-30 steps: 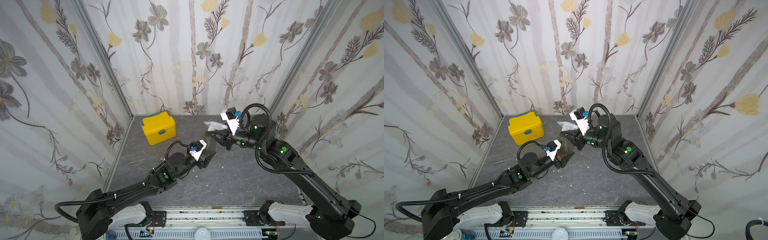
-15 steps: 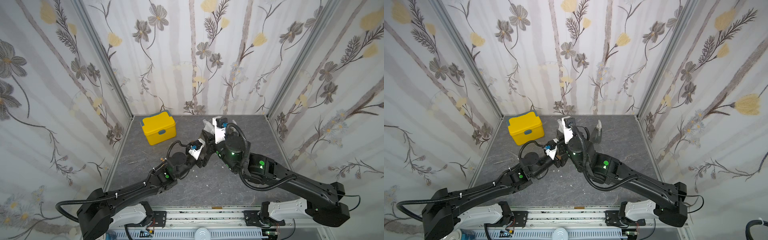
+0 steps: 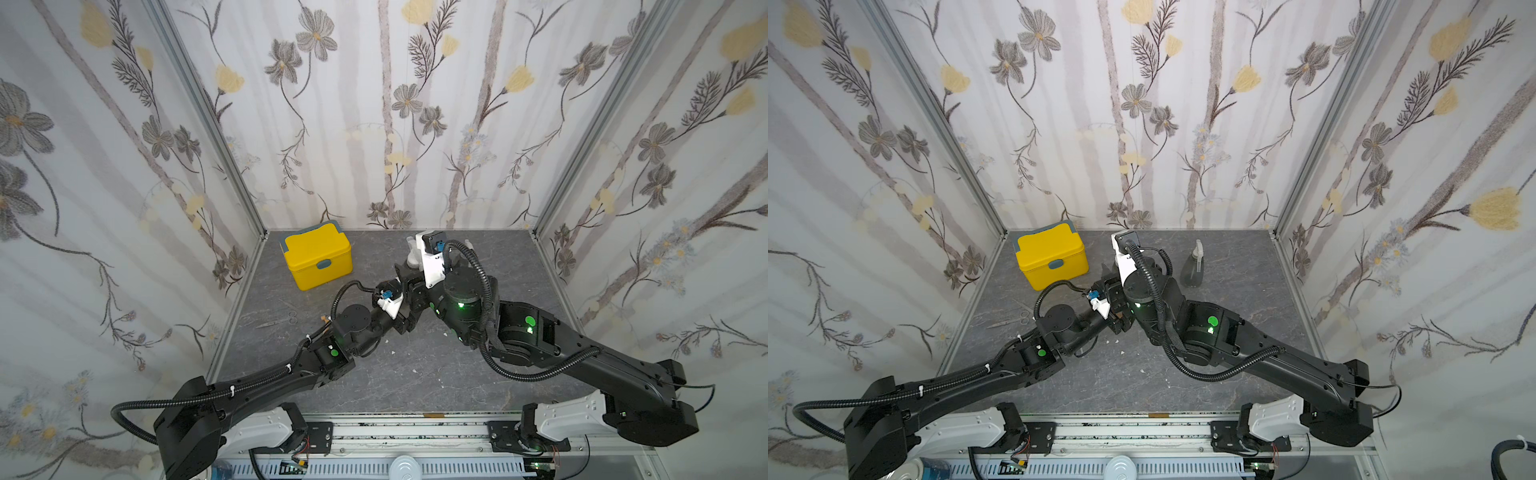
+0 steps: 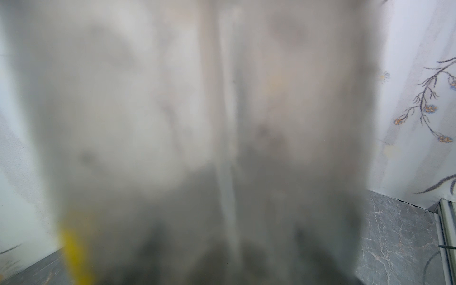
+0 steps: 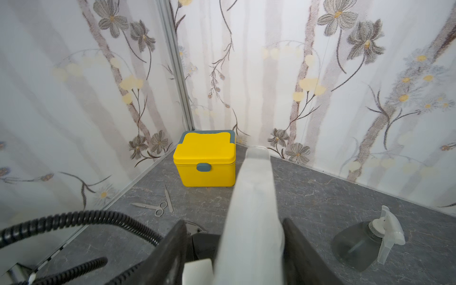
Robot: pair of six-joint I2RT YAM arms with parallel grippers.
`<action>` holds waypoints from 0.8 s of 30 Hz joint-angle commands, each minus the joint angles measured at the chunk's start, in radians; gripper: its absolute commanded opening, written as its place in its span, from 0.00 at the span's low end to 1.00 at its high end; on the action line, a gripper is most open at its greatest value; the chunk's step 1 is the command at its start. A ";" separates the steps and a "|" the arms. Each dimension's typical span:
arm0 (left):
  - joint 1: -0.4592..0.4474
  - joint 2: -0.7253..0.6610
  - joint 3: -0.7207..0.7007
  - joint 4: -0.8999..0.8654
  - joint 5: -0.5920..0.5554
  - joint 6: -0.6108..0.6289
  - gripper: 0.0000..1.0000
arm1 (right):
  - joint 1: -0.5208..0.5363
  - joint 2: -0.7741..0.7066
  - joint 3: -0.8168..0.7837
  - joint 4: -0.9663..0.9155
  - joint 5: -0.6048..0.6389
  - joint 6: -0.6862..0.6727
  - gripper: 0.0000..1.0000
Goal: Attach spray nozzles to spray bottles
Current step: Screw the spray nozzle on the spray bottle.
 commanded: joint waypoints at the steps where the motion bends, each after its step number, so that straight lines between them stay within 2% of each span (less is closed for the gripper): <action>1: 0.000 -0.005 0.008 0.054 0.008 0.010 0.67 | 0.001 -0.036 0.024 -0.066 -0.068 0.012 0.65; 7: 0.001 -0.009 0.007 0.055 0.016 0.016 0.67 | 0.002 -0.060 0.076 -0.170 -0.176 0.044 0.67; 12: 0.000 -0.010 0.005 0.056 0.017 0.019 0.67 | 0.002 -0.095 0.095 -0.210 -0.266 0.036 0.64; 16: 0.001 -0.008 0.004 0.056 0.026 0.018 0.67 | 0.002 -0.153 0.104 -0.186 -0.303 0.016 0.54; 18: 0.001 -0.009 0.003 0.058 0.033 0.018 0.67 | 0.000 -0.180 0.102 -0.172 -0.273 -0.013 0.48; 20: 0.000 -0.011 0.002 0.058 0.040 0.017 0.67 | -0.026 -0.206 0.084 -0.154 -0.219 -0.045 0.36; 21: 0.001 -0.012 0.002 0.059 0.044 0.017 0.67 | -0.063 -0.217 0.071 -0.143 -0.233 -0.053 0.32; 24: 0.000 -0.018 -0.001 0.060 0.082 0.014 0.67 | -0.272 -0.242 0.011 -0.083 -0.537 -0.073 0.26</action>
